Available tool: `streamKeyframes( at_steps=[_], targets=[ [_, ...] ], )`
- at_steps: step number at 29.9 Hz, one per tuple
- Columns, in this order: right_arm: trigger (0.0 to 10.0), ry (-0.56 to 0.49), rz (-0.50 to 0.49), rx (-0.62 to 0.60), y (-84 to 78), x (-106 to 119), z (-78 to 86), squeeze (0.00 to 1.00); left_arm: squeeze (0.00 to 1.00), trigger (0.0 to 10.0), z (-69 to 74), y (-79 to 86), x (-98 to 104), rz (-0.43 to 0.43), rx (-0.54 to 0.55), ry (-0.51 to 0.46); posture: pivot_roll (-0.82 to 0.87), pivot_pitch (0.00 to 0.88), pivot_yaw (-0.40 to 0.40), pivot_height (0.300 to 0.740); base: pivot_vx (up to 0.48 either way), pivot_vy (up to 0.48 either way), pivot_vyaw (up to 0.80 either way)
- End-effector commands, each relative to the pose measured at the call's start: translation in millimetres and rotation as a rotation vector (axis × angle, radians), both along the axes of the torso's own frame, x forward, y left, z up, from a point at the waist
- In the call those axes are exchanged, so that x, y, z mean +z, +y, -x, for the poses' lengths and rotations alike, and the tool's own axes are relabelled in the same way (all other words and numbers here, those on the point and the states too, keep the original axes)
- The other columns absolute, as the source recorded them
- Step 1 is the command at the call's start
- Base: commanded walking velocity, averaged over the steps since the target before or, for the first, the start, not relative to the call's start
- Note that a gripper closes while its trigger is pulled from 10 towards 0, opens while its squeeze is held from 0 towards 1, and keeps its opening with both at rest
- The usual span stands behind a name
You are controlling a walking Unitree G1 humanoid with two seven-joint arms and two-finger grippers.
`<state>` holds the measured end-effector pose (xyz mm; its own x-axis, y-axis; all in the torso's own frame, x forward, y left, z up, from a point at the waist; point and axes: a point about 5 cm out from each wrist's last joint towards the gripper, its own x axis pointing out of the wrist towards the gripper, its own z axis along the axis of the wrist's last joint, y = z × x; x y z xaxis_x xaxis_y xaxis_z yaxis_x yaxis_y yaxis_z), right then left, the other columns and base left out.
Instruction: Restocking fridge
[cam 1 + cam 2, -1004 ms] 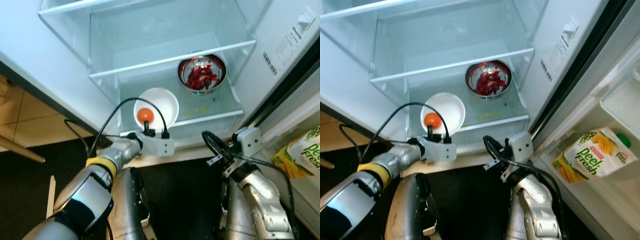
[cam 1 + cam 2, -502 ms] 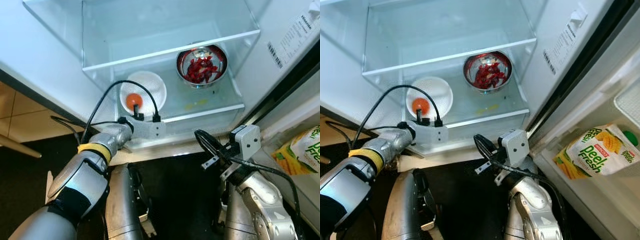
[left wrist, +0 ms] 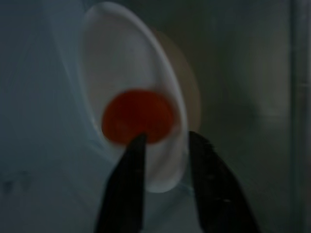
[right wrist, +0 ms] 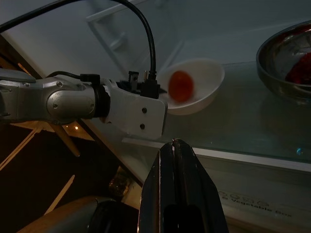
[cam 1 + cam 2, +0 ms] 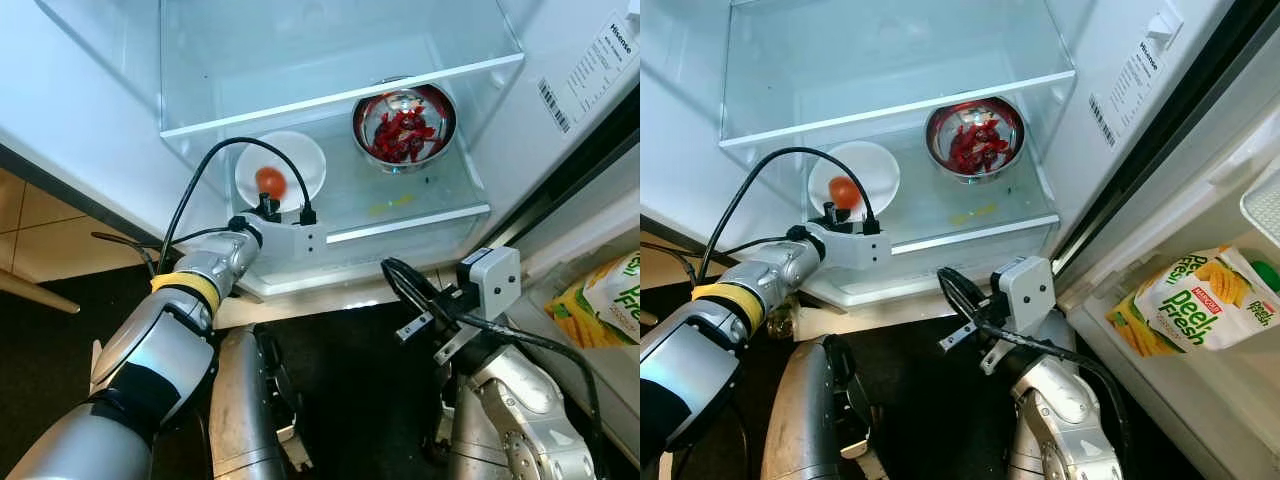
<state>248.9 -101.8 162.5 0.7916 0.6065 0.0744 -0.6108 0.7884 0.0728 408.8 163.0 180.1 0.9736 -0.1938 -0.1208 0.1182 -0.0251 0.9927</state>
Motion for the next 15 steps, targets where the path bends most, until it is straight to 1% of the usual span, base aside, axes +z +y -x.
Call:
streamKeyframes(
  at_steps=[1, 4, 5, 7, 8, 9, 10, 11, 12, 14, 15],
  targets=[
    [10.0, 0.028, -0.009, 0.024, 2.8, -4.4, 4.7, 0.00, 0.00, 10.0, 0.3, 16.9, 2.8, -0.022, 0.048, -0.021, -0.19, 0.581, 0.140, 0.450, 0.000, 0.000, 0.00],
    [10.0, 0.023, -0.008, 0.031, 3.5, -3.2, 2.4, 0.00, 0.00, 10.0, -0.3, 17.9, 6.2, -0.005, 0.046, -0.030, -0.18, 0.567, 0.144, 0.450, 0.000, 0.000, 0.00],
    [10.0, 0.019, -0.010, 0.033, 4.1, -2.9, 0.6, 0.00, 0.00, 10.0, -0.1, 17.4, 6.7, 0.012, 0.038, -0.035, -0.18, 0.550, 0.146, 0.450, 0.000, 0.000, 0.00],
    [10.0, 0.014, -0.014, 0.034, 5.2, -2.7, -2.5, 0.00, 0.00, 10.0, 0.9, 13.9, 5.4, 0.047, 0.012, -0.037, -0.17, 0.537, 0.150, 0.450, 0.000, 0.000, 0.00],
    [10.0, 0.014, -0.014, 0.034, 5.2, -2.7, -2.5, 0.00, 0.00, 10.0, 0.9, 13.9, 5.4, 0.047, 0.012, -0.037, -0.17, 0.537, 0.150, 0.450, 0.000, 0.000, 0.00],
    [10.0, 0.010, -0.017, 0.037, 6.1, -2.0, -4.1, 0.00, 0.00, 10.0, 2.1, 10.0, 3.7, 0.073, -0.015, -0.037, -0.16, 0.522, 0.150, 0.450, 0.000, 0.000, 0.00],
    [10.0, 0.010, -0.017, 0.037, 6.1, -2.0, -4.1, 0.00, 0.00, 10.0, 2.1, 10.0, 3.7, 0.073, -0.015, -0.037, -0.16, 0.522, 0.150, 0.450, 0.000, 0.000, 0.00],
    [10.0, 0.006, -0.021, 0.044, 7.8, -1.3, -6.4, 0.00, 0.00, 10.0, 4.9, 3.9, -1.5, 0.106, -0.060, -0.034, -0.14, 0.500, 0.151, 0.450, 0.000, 0.000, 0.00],
    [10.0, 0.006, -0.021, 0.044, 7.8, -1.3, -6.4, 0.00, 0.00, 10.0, 4.9, 3.9, -1.5, 0.106, -0.060, -0.034, -0.14, 0.500, 0.151, 0.450, 0.000, 0.000, 0.00],
    [10.0, 0.004, -0.011, 0.066, 12.0, -3.8, -11.6, 0.00, 0.00, 10.0, 13.8, -4.4, -19.4, 0.163, -0.127, -0.005, -0.12, 0.459, 0.149, 0.450, 0.000, 0.000, 0.00],
    [10.0, 0.004, -0.011, 0.066, 12.0, -3.8, -11.6, 0.00, 0.00, 10.0, 13.8, -4.4, -19.4, 0.163, -0.127, -0.005, -0.12, 0.459, 0.149, 0.450, 0.000, 0.000, 0.00]
  ],
)
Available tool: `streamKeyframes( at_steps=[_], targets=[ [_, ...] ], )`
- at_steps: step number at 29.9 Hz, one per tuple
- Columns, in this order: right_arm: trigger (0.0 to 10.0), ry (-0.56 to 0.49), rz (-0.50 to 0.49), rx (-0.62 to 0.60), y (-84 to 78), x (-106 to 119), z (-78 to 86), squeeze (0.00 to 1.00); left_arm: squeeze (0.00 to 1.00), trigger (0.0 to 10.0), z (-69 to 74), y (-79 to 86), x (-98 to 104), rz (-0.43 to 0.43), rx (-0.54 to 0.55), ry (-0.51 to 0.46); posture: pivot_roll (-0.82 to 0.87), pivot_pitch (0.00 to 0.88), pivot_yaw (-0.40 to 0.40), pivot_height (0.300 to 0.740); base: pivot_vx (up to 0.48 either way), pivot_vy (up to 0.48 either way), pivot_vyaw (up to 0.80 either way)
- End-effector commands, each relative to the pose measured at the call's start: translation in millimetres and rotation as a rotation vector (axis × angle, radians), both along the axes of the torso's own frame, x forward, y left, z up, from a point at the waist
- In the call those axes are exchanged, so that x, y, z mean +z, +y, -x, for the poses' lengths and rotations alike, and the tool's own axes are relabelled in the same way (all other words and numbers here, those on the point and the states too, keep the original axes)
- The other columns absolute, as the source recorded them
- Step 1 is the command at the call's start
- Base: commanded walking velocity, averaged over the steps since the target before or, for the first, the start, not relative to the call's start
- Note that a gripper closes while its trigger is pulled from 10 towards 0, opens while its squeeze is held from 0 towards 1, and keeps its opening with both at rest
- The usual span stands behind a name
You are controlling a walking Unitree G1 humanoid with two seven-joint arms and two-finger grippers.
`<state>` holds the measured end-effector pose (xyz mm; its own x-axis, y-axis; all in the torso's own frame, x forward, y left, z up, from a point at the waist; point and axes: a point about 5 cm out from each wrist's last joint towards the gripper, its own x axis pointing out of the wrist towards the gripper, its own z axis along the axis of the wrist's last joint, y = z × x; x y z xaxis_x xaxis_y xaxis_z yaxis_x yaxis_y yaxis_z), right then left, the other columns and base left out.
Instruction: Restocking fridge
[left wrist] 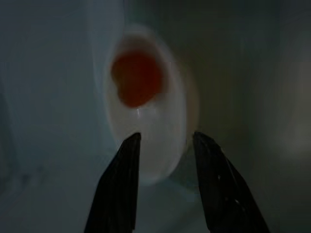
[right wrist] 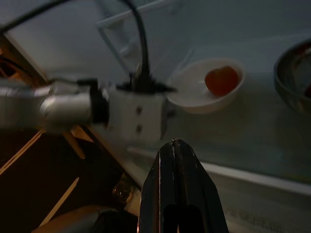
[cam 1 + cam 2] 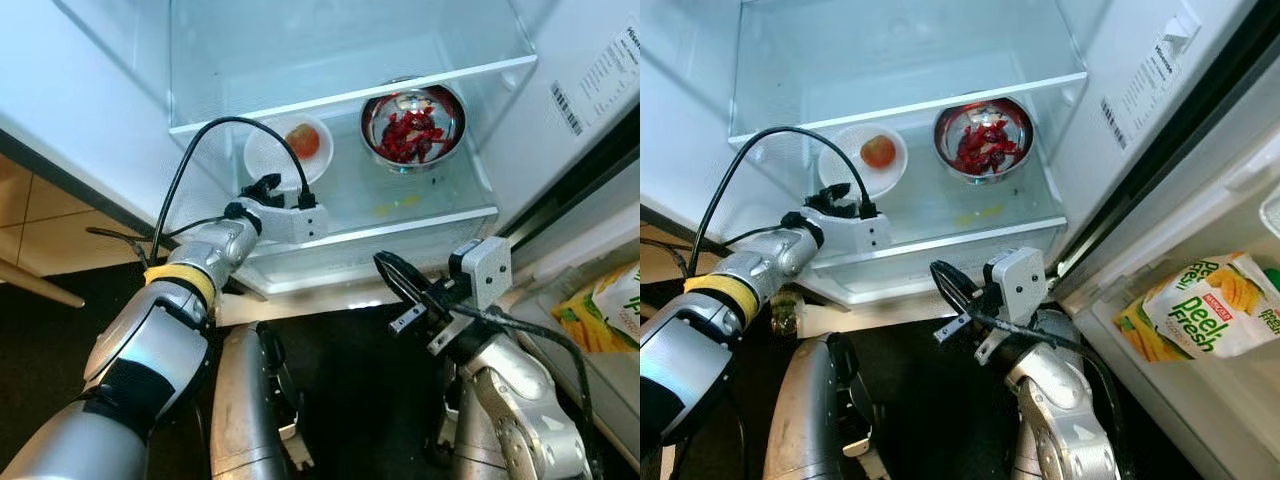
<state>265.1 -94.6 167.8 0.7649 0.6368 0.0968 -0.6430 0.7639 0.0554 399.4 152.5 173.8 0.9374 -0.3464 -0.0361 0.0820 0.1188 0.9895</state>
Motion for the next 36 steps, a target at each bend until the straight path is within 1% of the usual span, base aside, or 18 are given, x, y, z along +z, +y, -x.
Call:
streamKeyframes(
  at_steps=[1, 2, 4, 5, 8, 15, 17, 18, 20, 23, 25, 26, 29, 30, 31, 32, 34, 36],
  targets=[
    [10.0, 0.033, 0.000, 0.040, 7.1, -11.2, 1.8, 0.00, 0.00, 10.0, 14.3, 3.3, -32.3, 0.028, -0.025, 0.078, -0.12, 0.440, 0.149, 0.450, 0.000, 0.000, 0.00],
    [10.0, 0.033, 0.000, 0.040, 7.1, -11.2, 1.8, 0.00, 0.00, 10.0, 14.3, 3.3, -32.3, 0.028, -0.025, 0.078, -0.12, 0.440, 0.149, 0.450, 0.000, 0.000, 0.00],
    [10.0, 0.029, 0.013, 0.042, 7.3, -12.1, -1.9, 0.00, 0.00, 10.0, 26.8, 1.5, -54.2, 0.073, -0.056, 0.129, -0.12, 0.422, 0.151, 0.450, 0.000, 0.000, 0.00],
    [10.0, 0.029, 0.013, 0.042, 7.3, -12.1, -1.9, 0.00, 0.00, 10.0, 26.8, 1.5, -54.2, 0.073, -0.056, 0.129, -0.12, 0.422, 0.151, 0.450, 0.000, 0.000, 0.00],
    [10.0, 0.025, 0.024, 0.031, 5.2, -14.1, -9.7, 0.00, 0.00, 10.0, 46.5, -4.8, -86.1, 0.119, -0.083, 0.209, -0.10, 0.380, 0.157, 0.450, 0.000, 0.000, 0.00],
    [10.0, 0.017, 0.023, 0.027, 5.8, -16.4, -17.6, 0.00, 0.00, 10.0, 66.5, -16.7, -111.1, 0.196, -0.116, 0.265, -0.09, 0.342, 0.159, 0.450, 0.000, 0.000, 0.00],
    [10.0, 0.024, 0.028, 0.039, 7.6, -21.4, -20.0, 0.00, 0.00, 10.0, 73.2, -23.0, -115.4, 0.331, -0.100, 0.269, -0.08, 0.311, 0.157, 0.450, 0.000, 0.000, 0.00],
    [10.0, 0.024, 0.028, 0.039, 7.6, -21.4, -20.0, 0.00, 0.00, 10.0, 73.2, -23.0, -115.4, 0.331, -0.100, 0.269, -0.08, 0.311, 0.157, 0.450, 0.000, 0.000, 0.00],
    [10.0, 0.053, 0.050, 0.036, 8.1, -30.4, -22.9, 0.00, 0.00, 10.0, 78.4, -28.9, -118.4, 0.461, -0.077, 0.277, -0.08, 0.290, 0.152, 0.450, 0.000, 0.000, 0.00],
    [10.0, 0.065, 0.060, 0.034, 8.1, -34.0, -23.8, 0.00, 0.00, 10.0, 80.2, -30.6, -119.8, 0.504, -0.066, 0.282, -0.08, 0.290, 0.152, 0.450, 0.000, 0.000, 0.00],
    [10.0, 0.102, 0.094, 0.023, 8.0, -47.4, -25.8, 0.00, 0.00, 10.0, 87.2, -31.7, -127.5, 0.664, 0.002, 0.312, -0.08, 0.272, 0.143, 0.450, 0.000, 0.000, 0.00],
    [10.0, 0.102, 0.094, 0.023, 8.0, -47.4, -25.8, 0.00, 0.00, 10.0, 87.2, -31.7, -127.5, 0.664, 0.002, 0.312, -0.08, 0.272, 0.143, 0.450, 0.000, 0.000, 0.00],
    [10.0, 0.155, 0.114, 0.009, 8.5, -62.2, -30.6, 0.00, 0.00, 10.0, 97.7, -27.4, -136.2, 0.984, 0.112, 0.355, -0.06, 0.246, 0.127, 0.450, 0.000, 0.000, 0.00],
    [10.0, 0.155, 0.114, 0.009, 8.5, -62.2, -30.6, 0.00, 0.00, 10.0, 97.7, -27.4, -136.2, 0.984, 0.112, 0.355, -0.06, 0.246, 0.127, 0.450, 0.000, 0.000, 0.00],
    [10.0, 0.166, 0.114, 0.003, 7.6, -65.3, -32.9, 0.00, 0.00, 10.0, 99.5, -27.0, -135.9, 1.058, 0.122, 0.354, -0.06, 0.237, 0.124, 0.450, 0.000, 0.000, 0.00],
    [10.0, 0.166, 0.114, 0.003, 7.6, -65.3, -32.9, 0.00, 0.00, 10.0, 99.5, -27.0, -135.9, 1.058, 0.122, 0.354, -0.06, 0.237, 0.124, 0.450, 0.000, 0.000, 0.00],
    [10.0, 0.178, 0.118, -0.007, 5.6, -70.4, -36.6, 0.00, 0.00, 10.0, 102.5, -28.1, -133.9, 1.161, 0.117, 0.351, -0.05, 0.228, 0.119, 0.450, 0.000, 0.000, 0.00],
    [10.0, 0.178, 0.118, -0.007, 5.6, -70.4, -36.6, 0.00, 0.00, 10.0, 102.5, -28.1, -133.9, 1.161, 0.117, 0.351, -0.05, 0.228, 0.119, 0.450, 0.000, 0.000, 0.00]
  ],
)
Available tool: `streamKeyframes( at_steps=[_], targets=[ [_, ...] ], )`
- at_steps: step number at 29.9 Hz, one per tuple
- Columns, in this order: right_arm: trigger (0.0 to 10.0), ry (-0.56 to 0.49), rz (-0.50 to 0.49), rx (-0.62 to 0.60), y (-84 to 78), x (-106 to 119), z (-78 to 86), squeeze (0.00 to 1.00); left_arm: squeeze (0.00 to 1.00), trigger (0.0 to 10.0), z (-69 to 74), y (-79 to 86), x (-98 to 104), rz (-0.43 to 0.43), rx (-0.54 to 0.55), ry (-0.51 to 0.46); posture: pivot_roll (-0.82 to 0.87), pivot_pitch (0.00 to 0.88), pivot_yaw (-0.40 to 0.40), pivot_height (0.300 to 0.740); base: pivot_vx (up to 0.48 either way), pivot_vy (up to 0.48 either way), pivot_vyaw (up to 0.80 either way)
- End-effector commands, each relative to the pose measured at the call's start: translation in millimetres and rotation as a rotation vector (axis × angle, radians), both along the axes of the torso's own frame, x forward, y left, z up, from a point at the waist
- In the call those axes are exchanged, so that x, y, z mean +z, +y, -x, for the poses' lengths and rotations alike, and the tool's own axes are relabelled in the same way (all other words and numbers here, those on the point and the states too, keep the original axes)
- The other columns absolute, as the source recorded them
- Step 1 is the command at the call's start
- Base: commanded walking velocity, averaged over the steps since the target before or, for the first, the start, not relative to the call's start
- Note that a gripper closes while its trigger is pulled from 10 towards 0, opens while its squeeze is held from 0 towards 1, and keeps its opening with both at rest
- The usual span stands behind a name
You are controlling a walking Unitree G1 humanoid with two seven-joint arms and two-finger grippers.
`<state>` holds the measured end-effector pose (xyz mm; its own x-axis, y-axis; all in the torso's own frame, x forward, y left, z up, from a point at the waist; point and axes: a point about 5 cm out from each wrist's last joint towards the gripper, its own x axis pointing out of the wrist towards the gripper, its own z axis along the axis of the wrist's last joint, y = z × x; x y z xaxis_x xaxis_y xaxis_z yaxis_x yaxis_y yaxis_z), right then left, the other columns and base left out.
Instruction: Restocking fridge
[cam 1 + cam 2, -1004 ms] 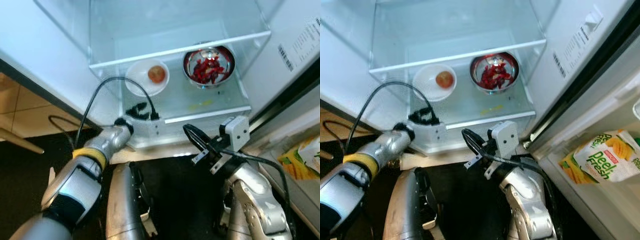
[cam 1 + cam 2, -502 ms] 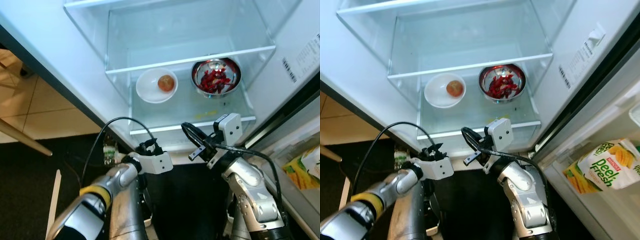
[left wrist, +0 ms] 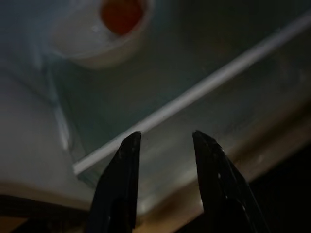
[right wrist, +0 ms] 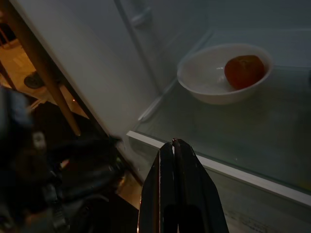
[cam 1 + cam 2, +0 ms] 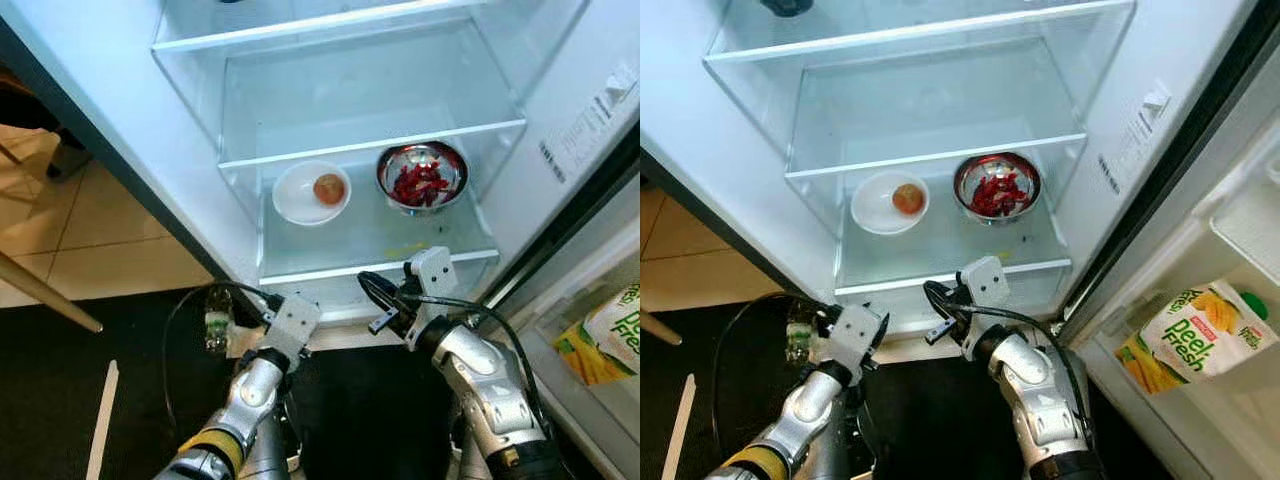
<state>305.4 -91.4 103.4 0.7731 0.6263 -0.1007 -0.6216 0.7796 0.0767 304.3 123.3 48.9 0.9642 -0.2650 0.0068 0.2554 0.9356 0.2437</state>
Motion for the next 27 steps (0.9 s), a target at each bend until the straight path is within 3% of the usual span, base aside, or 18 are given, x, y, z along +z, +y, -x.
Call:
streamKeyframes(
  at_steps=[1, 2, 6, 12, 17, 19, 27],
  targets=[
    [10.0, 0.024, 0.011, -0.015, -0.5, -9.3, 0.5, 0.00, 0.00, 10.0, 9.6, 1.0, -9.6, 0.075, 0.021, 0.042, -0.05, 0.213, 0.113, 0.450, 0.000, 0.000, 0.00],
    [10.0, 0.033, 0.006, -0.039, -4.4, -12.3, -3.2, 0.00, 0.00, 10.0, 12.5, 2.0, -11.7, 0.132, 0.032, 0.058, -0.05, 0.202, 0.112, 0.450, 0.000, 0.000, 0.00],
    [10.0, 0.050, -0.006, -0.097, -15.5, -18.1, -10.5, 0.00, 0.00, 10.0, 20.8, 5.5, -19.2, 0.208, 0.040, 0.094, -0.04, 0.182, 0.102, 0.464, 0.000, 0.000, 0.00],
    [10.0, 0.072, 0.002, -0.115, -20.1, -25.1, -12.3, 0.00, 0.00, 10.0, 23.7, 8.5, -23.5, 0.221, 0.035, 0.120, -0.03, 0.161, 0.094, 0.479, 0.000, 0.000, 0.00],
    [10.0, 0.136, 0.007, -0.139, -24.9, -43.6, -10.0, 0.00, 0.00, 10.0, 28.8, 16.6, -35.0, 0.200, 0.038, 0.193, -0.03, 0.137, 0.086, 0.493, 0.000, 0.000, 0.00],
    [10.0, 0.168, -0.019, -0.135, -21.5, -51.2, -7.7, 0.00, 0.00, 10.0, 27.3, 24.2, -37.4, 0.276, 0.073, 0.238, -0.03, 0.123, 0.081, 0.507, 0.000, 0.000, 0.00],
    [10.0, 0.184, -0.005, -0.125, -18.8, -57.9, -7.1, 0.00, 0.00, 10.0, 24.6, 23.2, -35.7, 0.294, 0.019, 0.255, -0.02, 0.107, 0.075, 0.531, 0.000, 0.000, 0.00]
  ],
)
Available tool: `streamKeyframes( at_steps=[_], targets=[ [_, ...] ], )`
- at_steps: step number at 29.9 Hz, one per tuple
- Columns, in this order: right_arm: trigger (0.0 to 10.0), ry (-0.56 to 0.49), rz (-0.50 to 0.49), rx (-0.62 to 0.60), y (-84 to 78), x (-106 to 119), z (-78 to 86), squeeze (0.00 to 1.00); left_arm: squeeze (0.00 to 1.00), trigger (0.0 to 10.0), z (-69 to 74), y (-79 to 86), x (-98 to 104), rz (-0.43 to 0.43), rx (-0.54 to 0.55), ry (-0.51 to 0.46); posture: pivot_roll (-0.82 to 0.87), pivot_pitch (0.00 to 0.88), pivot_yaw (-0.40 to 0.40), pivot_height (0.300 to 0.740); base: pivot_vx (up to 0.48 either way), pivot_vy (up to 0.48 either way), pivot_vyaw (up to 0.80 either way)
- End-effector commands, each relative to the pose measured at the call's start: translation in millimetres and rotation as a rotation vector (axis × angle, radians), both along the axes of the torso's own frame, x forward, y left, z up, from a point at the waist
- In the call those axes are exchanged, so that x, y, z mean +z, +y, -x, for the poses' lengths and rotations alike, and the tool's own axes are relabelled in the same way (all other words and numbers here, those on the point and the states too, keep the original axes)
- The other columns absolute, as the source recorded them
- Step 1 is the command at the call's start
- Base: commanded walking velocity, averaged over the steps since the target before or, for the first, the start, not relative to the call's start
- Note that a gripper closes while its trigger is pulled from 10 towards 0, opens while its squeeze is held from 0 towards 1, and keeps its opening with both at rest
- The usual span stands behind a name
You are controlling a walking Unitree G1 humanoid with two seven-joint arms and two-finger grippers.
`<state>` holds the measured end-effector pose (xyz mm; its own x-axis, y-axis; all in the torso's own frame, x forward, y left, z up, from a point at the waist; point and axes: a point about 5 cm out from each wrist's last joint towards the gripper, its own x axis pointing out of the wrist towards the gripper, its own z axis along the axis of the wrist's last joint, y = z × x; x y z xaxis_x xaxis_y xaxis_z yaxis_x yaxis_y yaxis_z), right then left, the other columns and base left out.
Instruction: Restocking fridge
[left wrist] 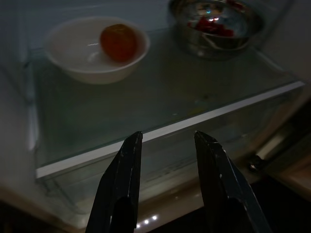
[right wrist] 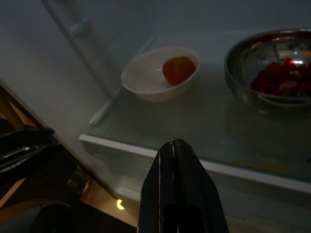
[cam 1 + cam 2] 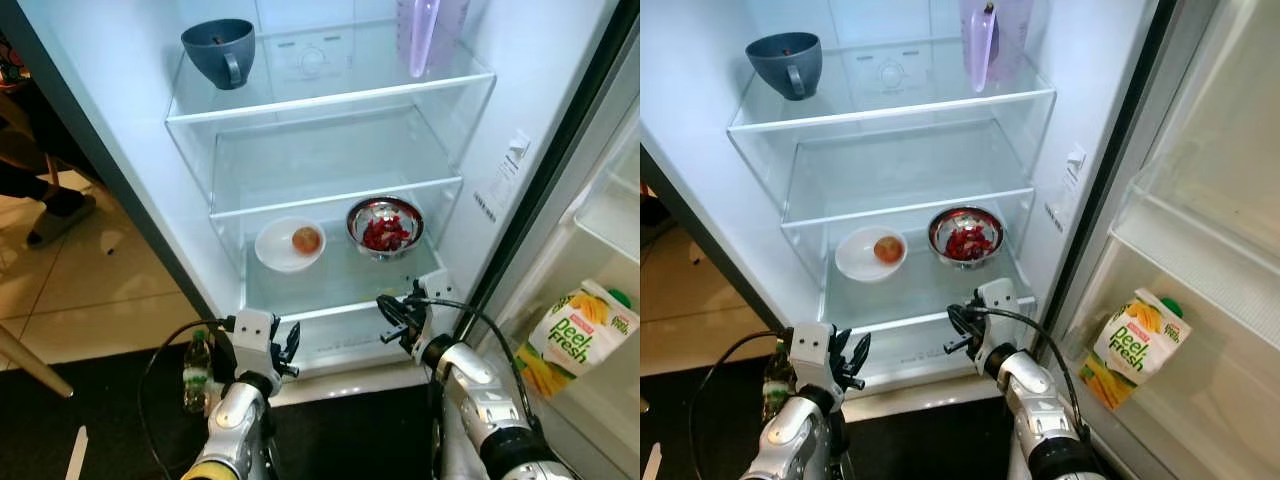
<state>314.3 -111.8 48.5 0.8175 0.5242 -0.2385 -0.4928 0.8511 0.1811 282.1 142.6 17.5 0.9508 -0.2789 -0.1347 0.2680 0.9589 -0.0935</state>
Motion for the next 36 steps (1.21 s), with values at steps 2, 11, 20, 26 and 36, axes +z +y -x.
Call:
streamKeyframes(
  at_steps=[2, 11, 20, 26, 36],
  targets=[
    [10.0, 0.017, 0.009, 0.015, 2.3, -6.4, 2.9, 0.00, 0.00, 10.0, 4.8, 4.4, -8.9, -0.012, -0.010, 0.058, -0.02, 0.096, 0.075, 0.541, 0.000, 0.000, 0.00],
    [10.0, 0.073, 0.037, -0.005, -5.4, -23.3, 9.2, 0.00, 0.00, 10.0, 16.6, -1.6, -24.7, 0.011, -0.076, 0.156, -0.03, 0.086, 0.072, 0.574, 0.000, 0.000, 0.00],
    [10.0, 0.246, 0.141, -0.079, -27.9, -62.9, 38.3, 0.00, 0.00, 10.0, 41.6, 13.1, -51.2, -0.044, -0.054, 0.310, -0.02, 0.072, 0.062, 0.593, 0.000, 0.000, 0.00],
    [10.0, 0.314, 0.152, -0.088, -37.3, -76.6, 52.8, 0.00, 0.00, 10.0, 58.0, 26.7, -65.5, -0.072, -0.019, 0.412, -0.02, 0.060, 0.060, 0.598, 0.000, 0.000, 0.00],
    [10.0, 0.374, 0.230, -0.100, -43.7, -89.1, 65.6, 0.00, 0.00, 10.0, 80.3, 40.9, -81.3, -0.107, 0.021, 0.533, -0.02, 0.053, 0.056, 0.622, 0.000, 0.000, 0.00]
  ],
)
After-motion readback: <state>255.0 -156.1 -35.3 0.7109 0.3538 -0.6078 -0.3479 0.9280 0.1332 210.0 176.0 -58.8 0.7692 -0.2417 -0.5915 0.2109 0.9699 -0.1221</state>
